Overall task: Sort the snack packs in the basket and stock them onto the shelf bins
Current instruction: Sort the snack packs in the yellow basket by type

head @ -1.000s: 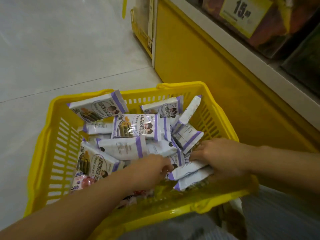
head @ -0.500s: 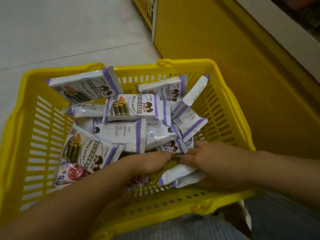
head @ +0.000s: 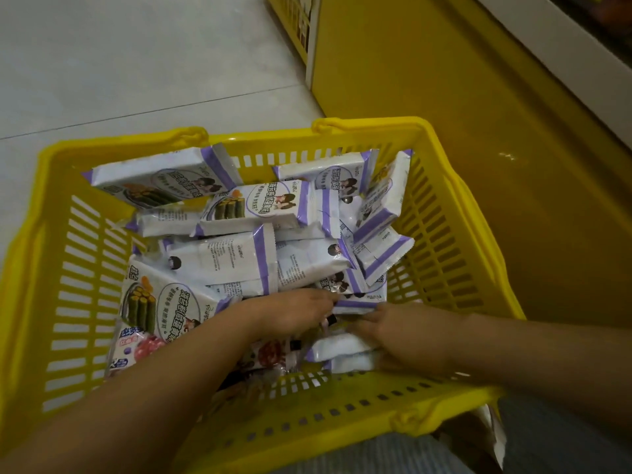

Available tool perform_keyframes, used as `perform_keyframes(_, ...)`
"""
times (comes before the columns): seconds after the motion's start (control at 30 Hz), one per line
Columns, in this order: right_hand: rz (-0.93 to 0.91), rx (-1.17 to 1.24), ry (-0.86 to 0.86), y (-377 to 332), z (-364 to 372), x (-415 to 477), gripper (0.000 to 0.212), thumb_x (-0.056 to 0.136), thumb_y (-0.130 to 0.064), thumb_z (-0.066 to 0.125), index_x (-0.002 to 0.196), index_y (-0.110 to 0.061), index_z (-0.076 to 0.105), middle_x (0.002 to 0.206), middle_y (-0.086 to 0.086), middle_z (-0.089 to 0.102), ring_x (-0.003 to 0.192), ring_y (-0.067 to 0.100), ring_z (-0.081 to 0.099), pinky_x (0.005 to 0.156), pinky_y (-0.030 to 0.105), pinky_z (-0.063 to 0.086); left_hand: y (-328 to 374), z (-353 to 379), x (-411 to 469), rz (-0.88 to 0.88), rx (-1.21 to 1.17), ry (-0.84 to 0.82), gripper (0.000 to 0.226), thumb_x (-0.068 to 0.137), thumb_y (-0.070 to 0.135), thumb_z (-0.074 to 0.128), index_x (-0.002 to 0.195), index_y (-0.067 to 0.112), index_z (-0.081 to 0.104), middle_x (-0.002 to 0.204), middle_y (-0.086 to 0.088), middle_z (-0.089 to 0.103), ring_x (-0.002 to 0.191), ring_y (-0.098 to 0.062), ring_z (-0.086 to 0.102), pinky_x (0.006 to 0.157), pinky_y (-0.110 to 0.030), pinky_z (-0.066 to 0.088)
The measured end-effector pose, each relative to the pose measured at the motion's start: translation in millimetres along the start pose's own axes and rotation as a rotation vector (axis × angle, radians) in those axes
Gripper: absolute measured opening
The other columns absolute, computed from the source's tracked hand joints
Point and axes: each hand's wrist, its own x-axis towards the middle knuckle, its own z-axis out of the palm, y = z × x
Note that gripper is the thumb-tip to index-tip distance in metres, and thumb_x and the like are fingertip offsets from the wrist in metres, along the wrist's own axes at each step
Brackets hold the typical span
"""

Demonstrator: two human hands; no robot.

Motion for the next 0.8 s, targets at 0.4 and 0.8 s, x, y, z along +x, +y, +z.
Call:
perform_keyframes(0.4,0.123,-0.188,-0.18,20,8,8,0.053,0.095,-0.033,0.051,0.143,-0.017,0.035,0.145,0.013,0.037,0.114,0.03,0.054,0.084,0.04,0.05,11,20,2,-0.057,0.065,-0.277,0.045,0.099,0.024,0.045,0.143,0.025,0.036,0.135,-0.003,0.051,0.113,-0.02,0.053,0.091,-0.03,0.043)
perform_keyframes(0.8,0.415,0.631,0.559,40,-63,-12,0.023,0.081,-0.041,0.071,0.079,-0.019,0.064,0.073,-0.008,0.064,0.068,0.008,0.06,0.059,0.023,0.047,33,-11,-29,0.102,0.025,0.102,0.046,0.1,0.031,0.044,0.145,0.035,0.034,0.144,0.009,0.045,0.121,-0.011,0.05,0.092,-0.024,0.041)
